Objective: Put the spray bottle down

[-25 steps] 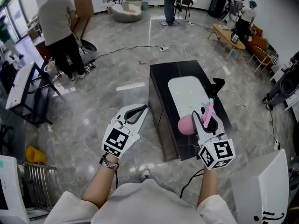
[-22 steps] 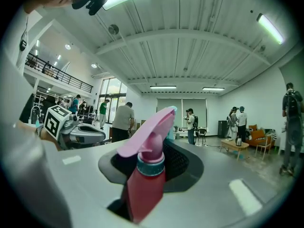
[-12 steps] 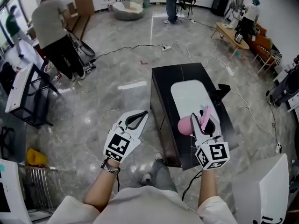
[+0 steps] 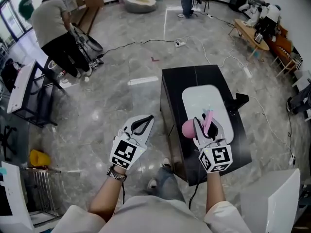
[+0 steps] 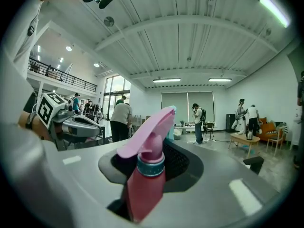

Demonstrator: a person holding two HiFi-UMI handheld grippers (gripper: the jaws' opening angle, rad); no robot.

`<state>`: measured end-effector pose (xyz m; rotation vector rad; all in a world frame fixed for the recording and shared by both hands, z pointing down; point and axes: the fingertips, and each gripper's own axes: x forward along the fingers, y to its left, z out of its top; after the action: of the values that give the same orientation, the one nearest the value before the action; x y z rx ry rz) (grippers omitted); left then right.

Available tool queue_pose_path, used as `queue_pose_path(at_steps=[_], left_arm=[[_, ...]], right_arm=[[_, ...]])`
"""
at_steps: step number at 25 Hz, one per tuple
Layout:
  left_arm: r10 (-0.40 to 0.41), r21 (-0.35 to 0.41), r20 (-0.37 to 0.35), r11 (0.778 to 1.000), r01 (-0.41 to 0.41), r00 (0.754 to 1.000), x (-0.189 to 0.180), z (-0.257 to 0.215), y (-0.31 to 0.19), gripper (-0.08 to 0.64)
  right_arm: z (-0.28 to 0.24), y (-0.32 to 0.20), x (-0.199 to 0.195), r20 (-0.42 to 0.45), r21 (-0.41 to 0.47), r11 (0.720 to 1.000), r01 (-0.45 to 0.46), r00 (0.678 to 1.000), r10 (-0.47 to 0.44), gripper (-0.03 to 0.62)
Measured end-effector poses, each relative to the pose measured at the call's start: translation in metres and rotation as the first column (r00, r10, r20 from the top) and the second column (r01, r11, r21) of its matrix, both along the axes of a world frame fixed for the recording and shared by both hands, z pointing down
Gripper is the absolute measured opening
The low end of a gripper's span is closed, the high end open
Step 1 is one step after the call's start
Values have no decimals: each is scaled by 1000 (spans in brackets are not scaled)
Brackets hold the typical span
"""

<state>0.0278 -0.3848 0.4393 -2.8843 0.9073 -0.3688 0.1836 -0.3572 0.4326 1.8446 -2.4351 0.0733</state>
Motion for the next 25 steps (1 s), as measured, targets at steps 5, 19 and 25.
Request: queue_pose_path(at_steps=[5,19,25], left_arm=[[-17,-17,11,1000,17,1000,14,12,-27,0],[-44,-22,46,999,45,998,28,44,-61,0],[-61,-39,74,997,64,995,22,57,-67,0]], right_arm=[[26,-34,9,-4,-28,999,29,1000,-29,140],[115,-107,18,-39,-131,986,102,993,-108,137],[144,-121,18,-15,-159,983,90,996,-93,137]])
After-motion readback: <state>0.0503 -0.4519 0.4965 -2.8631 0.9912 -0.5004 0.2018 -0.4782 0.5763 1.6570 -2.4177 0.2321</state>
